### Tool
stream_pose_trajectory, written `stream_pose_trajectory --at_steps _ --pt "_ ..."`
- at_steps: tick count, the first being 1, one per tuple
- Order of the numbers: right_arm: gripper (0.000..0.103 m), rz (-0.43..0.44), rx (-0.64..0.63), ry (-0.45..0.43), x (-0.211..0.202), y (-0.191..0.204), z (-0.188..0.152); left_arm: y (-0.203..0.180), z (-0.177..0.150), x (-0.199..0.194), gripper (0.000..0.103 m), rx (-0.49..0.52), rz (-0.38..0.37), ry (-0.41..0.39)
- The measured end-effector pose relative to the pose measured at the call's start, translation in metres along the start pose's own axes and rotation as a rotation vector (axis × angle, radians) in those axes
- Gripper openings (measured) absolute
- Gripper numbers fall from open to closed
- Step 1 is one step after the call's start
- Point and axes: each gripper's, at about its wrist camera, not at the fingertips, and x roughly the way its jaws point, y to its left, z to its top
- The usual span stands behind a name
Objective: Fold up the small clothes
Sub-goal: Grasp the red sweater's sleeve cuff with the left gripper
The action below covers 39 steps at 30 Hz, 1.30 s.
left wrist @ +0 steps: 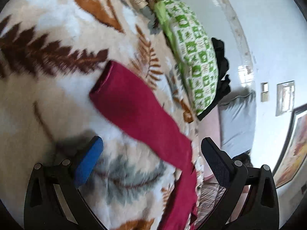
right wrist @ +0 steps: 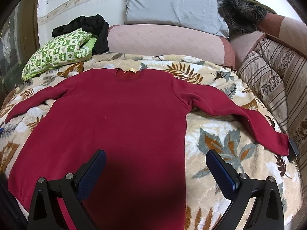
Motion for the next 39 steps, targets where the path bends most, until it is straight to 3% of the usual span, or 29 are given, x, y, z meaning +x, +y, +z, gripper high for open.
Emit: stream_pose_trajectory --at_steps 5,8,11,13,16,19,22,28,29,31,32,34,36,39 --pt "0.103 -0.004 -0.008 0.011 0.003 0.002 -0.001 -0.009 0.017 0.018 0.102 0.047 0.024 0.001" --pt "0.103 -0.003 -0.012 0.017 0.005 0.003 -0.001 -0.006 0.025 0.017 0.102 -0.002 0.031 -0.037" --pt "0.103 0.000 -0.015 0.020 0.005 0.003 -0.002 0.000 0.026 0.011 0.089 -0.046 0.046 -0.089" --pt "0.103 0.005 -0.009 0.018 0.005 0.002 -0.001 0.006 0.025 0.008 0.070 -0.057 0.081 -0.111" --pt "0.103 0.014 -0.006 0.015 0.004 0.002 0.000 0.010 0.024 0.007 0.059 -0.059 0.113 -0.128" --pt "0.103 0.019 -0.009 0.016 0.004 0.003 0.000 0.015 0.026 0.007 0.059 -0.083 0.103 -0.157" --pt "0.103 0.022 -0.004 0.017 0.004 0.003 0.000 0.012 0.032 0.015 0.059 -0.073 0.127 -0.144" --pt "0.103 0.026 -0.005 0.020 0.005 0.003 0.000 0.012 0.035 0.016 0.062 -0.078 0.097 -0.127" --pt "0.103 0.026 -0.007 0.020 0.005 0.003 0.000 0.012 0.030 0.016 0.062 -0.082 0.098 -0.111" --pt "0.103 0.028 -0.006 0.019 0.004 0.003 0.000 0.004 0.013 0.031 0.062 -0.067 0.101 0.025" --pt "0.103 0.030 -0.003 0.019 0.004 0.003 0.000 -0.006 0.003 0.040 0.062 -0.009 0.133 0.104" --pt "0.103 0.033 -0.003 0.021 0.006 0.003 0.001 -0.017 -0.002 0.046 0.062 0.055 0.177 0.147" --pt "0.103 0.036 -0.006 0.023 0.006 0.004 0.001 -0.010 0.008 0.048 0.062 0.011 0.165 0.127" --pt "0.103 0.038 -0.022 0.027 0.007 0.007 0.000 0.008 0.026 0.038 0.062 -0.125 0.106 0.015"
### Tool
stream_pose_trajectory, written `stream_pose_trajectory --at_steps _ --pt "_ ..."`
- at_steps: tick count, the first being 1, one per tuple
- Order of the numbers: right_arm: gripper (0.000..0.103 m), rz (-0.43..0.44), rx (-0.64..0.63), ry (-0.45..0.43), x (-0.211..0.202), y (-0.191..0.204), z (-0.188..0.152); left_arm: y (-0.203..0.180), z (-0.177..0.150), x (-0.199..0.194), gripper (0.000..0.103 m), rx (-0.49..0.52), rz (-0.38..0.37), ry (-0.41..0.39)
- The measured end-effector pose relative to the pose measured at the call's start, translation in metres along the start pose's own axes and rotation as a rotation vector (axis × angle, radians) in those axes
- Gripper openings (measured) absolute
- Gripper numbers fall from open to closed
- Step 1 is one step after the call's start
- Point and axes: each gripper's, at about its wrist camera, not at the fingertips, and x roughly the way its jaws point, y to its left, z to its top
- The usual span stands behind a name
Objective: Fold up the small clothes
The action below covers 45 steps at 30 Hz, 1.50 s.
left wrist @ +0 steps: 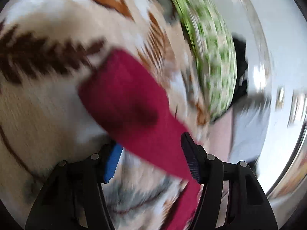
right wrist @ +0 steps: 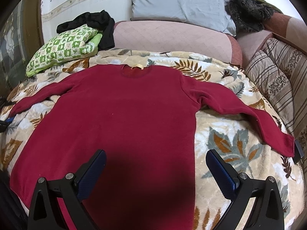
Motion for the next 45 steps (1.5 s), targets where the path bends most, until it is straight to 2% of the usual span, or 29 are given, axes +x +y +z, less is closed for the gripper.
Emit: stream_pose_trajectory --at_steps 5,7,8,9,11,12,13,15,17,19,21,23,24,26,29,31,34,35,38,41,42,45 --pt "0.103 -0.001 0.022 0.002 0.000 -0.006 0.000 0.009 -0.001 -0.021 0.062 -0.035 -0.003 -0.175" --pt "0.103 0.004 0.027 0.003 0.000 -0.006 0.000 0.011 -0.004 -0.023 0.060 -0.031 -0.002 -0.205" --pt "0.103 0.005 0.023 0.003 0.000 -0.005 0.000 0.007 -0.005 -0.019 0.058 -0.007 0.030 -0.200" --pt "0.103 0.006 0.019 0.002 0.000 -0.004 0.000 0.005 -0.005 -0.018 0.054 0.010 0.055 -0.195" --pt "0.103 0.010 0.011 0.001 0.000 -0.002 0.000 0.003 -0.005 -0.014 0.035 0.014 0.091 -0.193" --pt "0.103 0.010 0.007 0.001 0.000 -0.002 0.000 0.006 -0.006 -0.014 0.013 0.006 0.125 -0.189" --pt "0.103 0.010 0.007 0.000 0.000 -0.002 0.000 0.008 -0.007 -0.015 0.008 -0.004 0.158 -0.188" --pt "0.103 0.013 0.017 -0.004 -0.001 -0.004 0.001 0.006 -0.012 -0.022 0.007 0.002 0.218 -0.237" --pt "0.103 0.014 0.026 -0.009 -0.002 -0.005 0.001 -0.015 -0.023 -0.031 0.006 0.099 0.293 -0.304" --pt "0.103 0.018 0.031 -0.016 -0.005 -0.006 0.002 -0.042 -0.034 -0.037 0.006 0.201 0.319 -0.365" --pt "0.103 0.022 0.036 -0.025 -0.007 -0.007 0.003 -0.086 -0.053 -0.040 0.006 0.339 0.289 -0.421" --pt "0.103 0.026 0.038 -0.035 -0.009 -0.006 0.003 -0.124 -0.073 -0.034 0.006 0.463 0.232 -0.423" --pt "0.103 0.028 0.037 -0.038 -0.010 -0.006 0.003 -0.146 -0.086 -0.024 0.006 0.533 0.172 -0.387" --pt "0.103 0.031 0.037 -0.038 -0.009 -0.006 0.004 -0.176 -0.116 0.006 0.006 0.631 0.037 -0.257" --pt "0.103 0.043 0.036 -0.030 -0.006 -0.004 0.005 -0.194 -0.164 0.048 0.006 0.672 -0.112 -0.078" --pt "0.103 0.069 0.040 -0.021 -0.002 -0.004 0.008 -0.196 -0.196 0.069 0.006 0.703 -0.153 0.000" --pt "0.103 0.173 0.081 -0.038 0.002 -0.008 0.030 -0.190 -0.248 0.100 0.006 0.780 -0.156 0.120" --pt "0.103 0.194 0.095 -0.049 0.003 -0.009 0.037 -0.183 -0.267 0.115 0.006 0.820 -0.130 0.177" --pt "0.103 0.324 0.175 -0.047 0.021 -0.008 0.064 -0.166 -0.298 0.144 0.006 0.863 -0.065 0.289" --pt "0.103 0.474 0.275 0.053 0.064 0.001 0.084 -0.157 -0.318 0.155 0.007 0.890 -0.016 0.327" --pt "0.103 0.498 0.297 0.083 0.076 0.005 0.088 -0.156 -0.320 0.156 0.007 0.893 0.000 0.333" --pt "0.103 0.543 0.349 0.106 0.103 0.014 0.093 -0.151 -0.327 0.164 0.016 0.875 0.037 0.381"
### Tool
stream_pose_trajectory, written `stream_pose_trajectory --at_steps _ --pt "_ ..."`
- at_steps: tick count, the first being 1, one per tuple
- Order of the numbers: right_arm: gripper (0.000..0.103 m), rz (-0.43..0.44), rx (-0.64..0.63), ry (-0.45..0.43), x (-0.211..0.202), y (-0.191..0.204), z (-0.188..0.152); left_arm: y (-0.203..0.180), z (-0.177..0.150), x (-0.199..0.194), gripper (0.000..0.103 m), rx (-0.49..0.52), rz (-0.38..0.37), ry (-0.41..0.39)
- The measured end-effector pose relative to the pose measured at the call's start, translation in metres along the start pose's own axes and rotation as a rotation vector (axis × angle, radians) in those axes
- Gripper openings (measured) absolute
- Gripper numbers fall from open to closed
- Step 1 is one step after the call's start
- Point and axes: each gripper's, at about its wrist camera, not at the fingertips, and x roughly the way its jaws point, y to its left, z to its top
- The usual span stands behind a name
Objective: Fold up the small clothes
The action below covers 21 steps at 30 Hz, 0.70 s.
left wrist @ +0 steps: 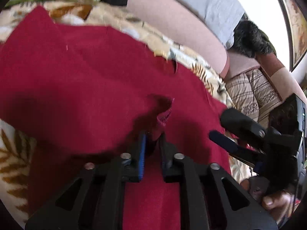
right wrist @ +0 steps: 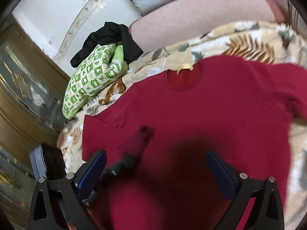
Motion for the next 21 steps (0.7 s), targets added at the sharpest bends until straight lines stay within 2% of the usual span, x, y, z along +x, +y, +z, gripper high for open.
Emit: stream_pose_trajectory --at_steps 4,7,12,14,16,17,18,19,21 --pt "0.103 0.033 0.040 0.055 0.027 -0.008 -0.004 -0.001 -0.006 0.000 0.034 -0.029 -0.049 0.044" --pt "0.103 0.085 0.080 0.131 0.049 -0.015 -0.005 0.004 -0.011 0.000 0.035 -0.064 -0.069 0.079" --pt "0.101 0.112 0.004 0.144 0.064 -0.001 0.002 0.008 -0.014 -0.007 0.035 -0.090 -0.084 0.091" --pt "0.091 0.122 -0.037 0.149 0.070 0.007 0.005 0.006 -0.015 -0.006 0.035 -0.087 -0.078 0.100" --pt "0.063 0.113 -0.089 0.179 0.077 0.014 0.004 0.005 -0.017 -0.007 0.035 -0.085 -0.071 0.100" --pt "0.054 0.096 -0.122 0.192 0.080 0.017 0.003 0.005 -0.016 -0.009 0.035 -0.086 -0.071 0.097" --pt "0.031 0.061 -0.164 0.198 0.082 0.021 0.003 0.005 -0.016 -0.009 0.035 -0.090 -0.075 0.094" --pt "0.003 0.034 -0.181 0.189 0.080 0.020 0.003 0.006 -0.015 -0.010 0.035 -0.095 -0.081 0.087" --pt "0.004 0.035 -0.148 0.124 0.067 0.011 0.015 0.008 -0.013 -0.013 0.035 -0.103 -0.076 0.067"
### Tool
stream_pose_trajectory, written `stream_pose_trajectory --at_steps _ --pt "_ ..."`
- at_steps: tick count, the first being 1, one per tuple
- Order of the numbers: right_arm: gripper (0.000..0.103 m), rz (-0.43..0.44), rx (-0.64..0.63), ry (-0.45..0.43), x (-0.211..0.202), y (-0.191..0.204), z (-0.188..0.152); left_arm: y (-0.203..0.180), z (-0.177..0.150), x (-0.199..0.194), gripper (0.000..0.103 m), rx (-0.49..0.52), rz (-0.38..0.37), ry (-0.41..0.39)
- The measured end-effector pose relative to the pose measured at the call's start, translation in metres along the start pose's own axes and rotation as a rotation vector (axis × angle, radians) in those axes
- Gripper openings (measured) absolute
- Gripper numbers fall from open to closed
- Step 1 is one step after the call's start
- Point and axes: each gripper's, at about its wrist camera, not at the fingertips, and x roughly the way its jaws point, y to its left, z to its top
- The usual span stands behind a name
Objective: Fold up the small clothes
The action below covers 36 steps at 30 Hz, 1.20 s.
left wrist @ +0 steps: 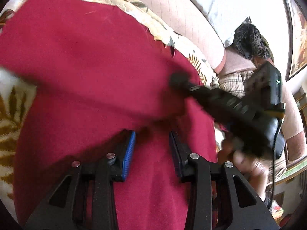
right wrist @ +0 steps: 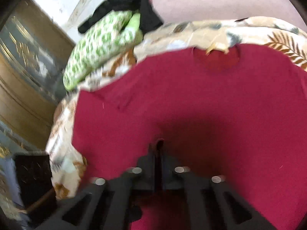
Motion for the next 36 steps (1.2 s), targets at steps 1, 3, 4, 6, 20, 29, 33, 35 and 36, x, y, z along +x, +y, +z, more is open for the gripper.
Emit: stream_pose_trajectory --at_steps 1,3,4,6,20,29,33,35,36 --pt "0.004 -0.021 0.008 -0.053 -0.012 -0.005 0.007 0.002 0.001 -0.001 0.035 -0.008 0.007 -0.009" --pt "0.004 -0.039 0.022 -0.130 -0.034 -0.014 0.018 0.005 0.003 0.000 0.035 -0.024 0.014 -0.010" --pt "0.004 -0.052 0.029 -0.166 -0.045 -0.021 0.023 0.007 0.004 0.002 0.035 -0.035 0.013 -0.007" --pt "0.004 -0.131 0.028 -0.223 -0.062 -0.034 0.032 0.006 0.005 0.004 0.035 -0.036 0.017 -0.006" --pt "0.004 -0.403 0.120 -0.213 -0.071 -0.121 0.047 -0.013 0.011 0.015 0.035 0.074 0.083 -0.024" --pt "0.047 -0.475 0.282 -0.300 -0.128 -0.154 0.028 -0.017 0.012 0.016 0.035 0.112 0.117 -0.041" --pt "0.047 -0.611 0.359 -0.392 -0.190 -0.171 0.003 -0.020 0.013 0.018 0.035 0.132 0.130 -0.054" --pt "0.047 -0.705 0.401 -0.422 -0.223 -0.183 -0.013 -0.023 0.012 0.018 0.035 0.156 0.154 -0.070" --pt "0.047 -0.742 0.416 -0.430 -0.236 -0.189 -0.019 -0.023 0.012 0.019 0.035 0.162 0.162 -0.073"
